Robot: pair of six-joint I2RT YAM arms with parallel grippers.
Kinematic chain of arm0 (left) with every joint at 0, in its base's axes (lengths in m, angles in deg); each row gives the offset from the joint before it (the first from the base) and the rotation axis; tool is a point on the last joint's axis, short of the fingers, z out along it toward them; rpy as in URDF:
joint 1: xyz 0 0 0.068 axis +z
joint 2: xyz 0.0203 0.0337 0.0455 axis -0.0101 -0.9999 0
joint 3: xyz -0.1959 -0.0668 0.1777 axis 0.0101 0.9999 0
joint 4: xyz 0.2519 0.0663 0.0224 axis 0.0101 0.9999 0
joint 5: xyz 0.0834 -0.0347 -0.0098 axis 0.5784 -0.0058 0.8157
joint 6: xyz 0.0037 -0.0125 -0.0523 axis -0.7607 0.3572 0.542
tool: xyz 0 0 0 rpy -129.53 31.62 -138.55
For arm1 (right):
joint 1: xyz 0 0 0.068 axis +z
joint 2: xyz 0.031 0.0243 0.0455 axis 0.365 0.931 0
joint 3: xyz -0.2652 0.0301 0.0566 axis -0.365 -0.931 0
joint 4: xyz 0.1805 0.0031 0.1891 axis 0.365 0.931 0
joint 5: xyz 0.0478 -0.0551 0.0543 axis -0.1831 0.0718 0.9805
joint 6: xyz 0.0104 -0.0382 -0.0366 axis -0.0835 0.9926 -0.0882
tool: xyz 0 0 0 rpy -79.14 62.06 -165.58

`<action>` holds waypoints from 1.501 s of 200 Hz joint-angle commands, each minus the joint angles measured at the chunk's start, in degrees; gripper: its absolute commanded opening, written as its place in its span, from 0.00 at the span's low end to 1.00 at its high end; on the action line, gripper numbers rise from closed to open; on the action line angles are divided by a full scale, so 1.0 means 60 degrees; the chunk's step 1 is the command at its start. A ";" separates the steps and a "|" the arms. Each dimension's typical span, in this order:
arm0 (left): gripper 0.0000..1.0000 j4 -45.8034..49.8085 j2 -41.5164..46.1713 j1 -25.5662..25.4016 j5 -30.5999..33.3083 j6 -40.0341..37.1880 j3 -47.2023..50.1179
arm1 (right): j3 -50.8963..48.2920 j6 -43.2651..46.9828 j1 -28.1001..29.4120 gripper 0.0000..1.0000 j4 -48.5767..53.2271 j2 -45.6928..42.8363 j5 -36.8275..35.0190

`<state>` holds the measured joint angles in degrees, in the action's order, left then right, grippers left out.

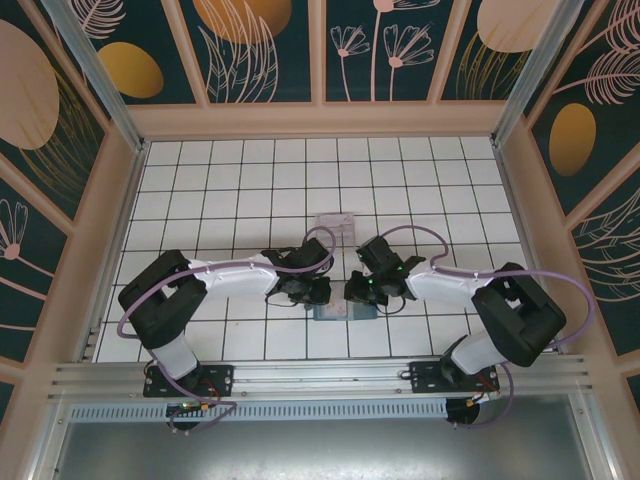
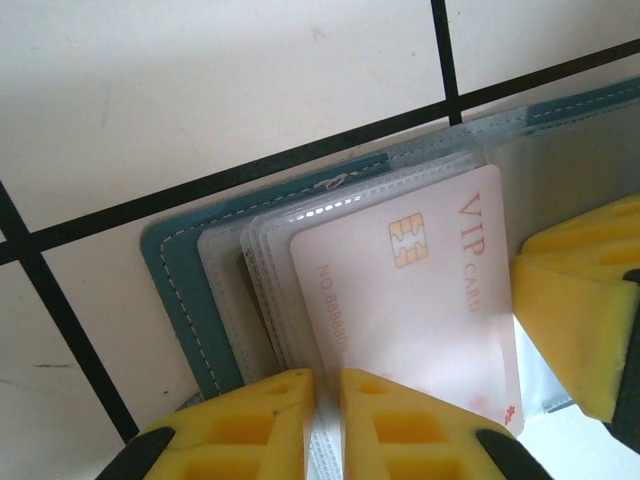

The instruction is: Take the credit cards out of the card holder

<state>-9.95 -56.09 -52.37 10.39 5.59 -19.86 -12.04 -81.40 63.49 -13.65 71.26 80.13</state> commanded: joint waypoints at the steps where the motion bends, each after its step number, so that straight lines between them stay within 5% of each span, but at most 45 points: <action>1: 0.16 0.0713 -0.0248 -0.0034 0.0379 -0.0099 0.0182 | -0.0416 0.0063 -0.0068 0.22 -0.0094 -0.0304 0.0177; 300: 0.15 0.0507 -0.0517 -0.0065 0.0052 -0.0109 0.0095 | -0.0188 0.0150 -0.0104 0.36 0.0217 0.0386 0.0535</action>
<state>-9.91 -56.11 -52.37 9.98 5.59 -19.92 -13.46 -81.44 62.34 -16.69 71.21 85.22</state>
